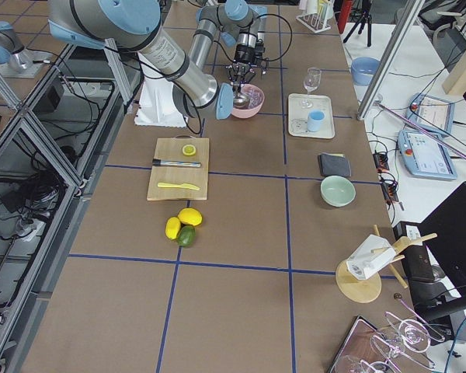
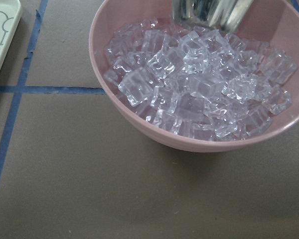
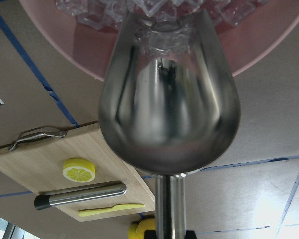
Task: Put ice in cup with scoop
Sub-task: 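Tilt the scoop down into the ice cubes with the right gripper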
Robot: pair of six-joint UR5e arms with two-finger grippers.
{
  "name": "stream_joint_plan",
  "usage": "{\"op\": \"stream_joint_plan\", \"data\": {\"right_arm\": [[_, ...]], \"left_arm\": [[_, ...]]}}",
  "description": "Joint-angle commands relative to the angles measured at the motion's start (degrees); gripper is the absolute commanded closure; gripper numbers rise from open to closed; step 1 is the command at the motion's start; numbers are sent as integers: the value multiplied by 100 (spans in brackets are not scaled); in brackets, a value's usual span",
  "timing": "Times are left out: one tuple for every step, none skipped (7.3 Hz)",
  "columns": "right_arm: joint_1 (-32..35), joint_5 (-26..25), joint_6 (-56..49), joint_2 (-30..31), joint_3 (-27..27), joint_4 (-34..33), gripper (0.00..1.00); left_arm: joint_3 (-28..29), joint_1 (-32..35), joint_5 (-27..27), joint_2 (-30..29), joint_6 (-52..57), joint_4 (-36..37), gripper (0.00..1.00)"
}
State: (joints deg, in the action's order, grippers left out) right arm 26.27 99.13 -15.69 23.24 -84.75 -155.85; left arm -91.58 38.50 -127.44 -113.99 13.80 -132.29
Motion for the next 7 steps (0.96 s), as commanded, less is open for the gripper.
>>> {"op": "stream_joint_plan", "data": {"right_arm": [[1,185,22,224,-77,413,100],[10,264,22,451,-356,528,100],[10,274,14,758,-715,617,100],[19,335,13,1048,-1023,844,100],[27,509,13,1225,-1079,1116,100],[27,546,13,1340,-1079,1336,100],[106,633,5,1350,-1070,1382,100]], "left_arm": [[-18,0,0,-9,0,1,0],[-26,0,9,-9,0,1,0],[-26,0,18,-18,-9,10,0],[-35,9,26,-27,-9,19,0],[-44,26,27,-27,-9,19,0],[-53,52,27,-35,-9,27,0],[-44,70,27,-44,-9,36,0]]}}
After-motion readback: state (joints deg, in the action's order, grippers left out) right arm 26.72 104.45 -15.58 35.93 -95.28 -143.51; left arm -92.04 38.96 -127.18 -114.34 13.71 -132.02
